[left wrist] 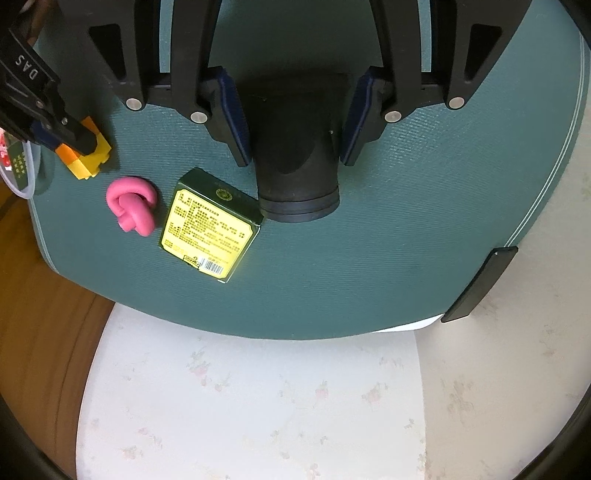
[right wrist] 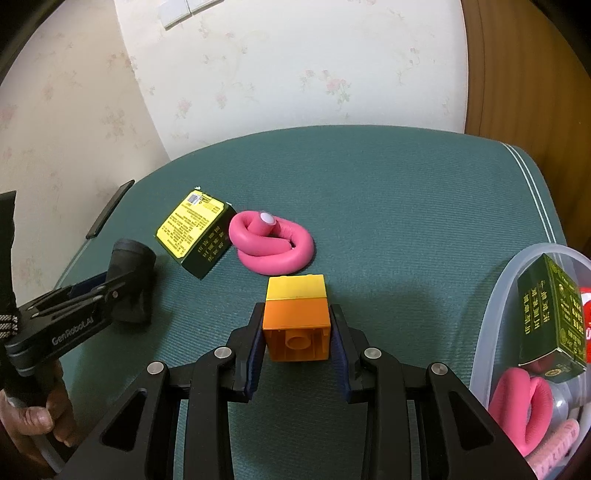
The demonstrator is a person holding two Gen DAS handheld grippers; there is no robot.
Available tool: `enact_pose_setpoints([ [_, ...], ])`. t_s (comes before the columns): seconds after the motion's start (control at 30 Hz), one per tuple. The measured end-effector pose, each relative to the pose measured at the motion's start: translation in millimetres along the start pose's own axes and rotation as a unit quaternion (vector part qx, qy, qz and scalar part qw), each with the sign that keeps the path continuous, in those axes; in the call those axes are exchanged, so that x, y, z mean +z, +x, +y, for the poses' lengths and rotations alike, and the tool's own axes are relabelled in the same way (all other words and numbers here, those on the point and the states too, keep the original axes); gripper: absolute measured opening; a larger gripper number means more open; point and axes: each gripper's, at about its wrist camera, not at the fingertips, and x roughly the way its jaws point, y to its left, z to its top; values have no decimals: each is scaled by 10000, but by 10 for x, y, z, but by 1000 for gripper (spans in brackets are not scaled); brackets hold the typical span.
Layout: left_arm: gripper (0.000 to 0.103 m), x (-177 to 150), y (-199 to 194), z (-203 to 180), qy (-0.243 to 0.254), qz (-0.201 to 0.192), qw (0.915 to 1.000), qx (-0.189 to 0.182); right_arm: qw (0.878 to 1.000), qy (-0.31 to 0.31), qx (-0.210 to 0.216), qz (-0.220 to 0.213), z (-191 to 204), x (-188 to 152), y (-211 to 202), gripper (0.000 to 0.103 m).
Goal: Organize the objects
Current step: 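Carry the block and the black nozzle over the clear bowl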
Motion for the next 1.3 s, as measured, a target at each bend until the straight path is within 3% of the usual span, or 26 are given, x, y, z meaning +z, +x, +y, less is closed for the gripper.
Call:
enact_pose_setpoints([
  [0.53,52,13,-390,-153,234,-512,9980,-281,9997,-13,-19,-253,27,47,-106,33],
  [1.3,52,-116,-690,-528,624,-751,9921,-784,9955,358,-286,-823,-201,-66,-581,33],
])
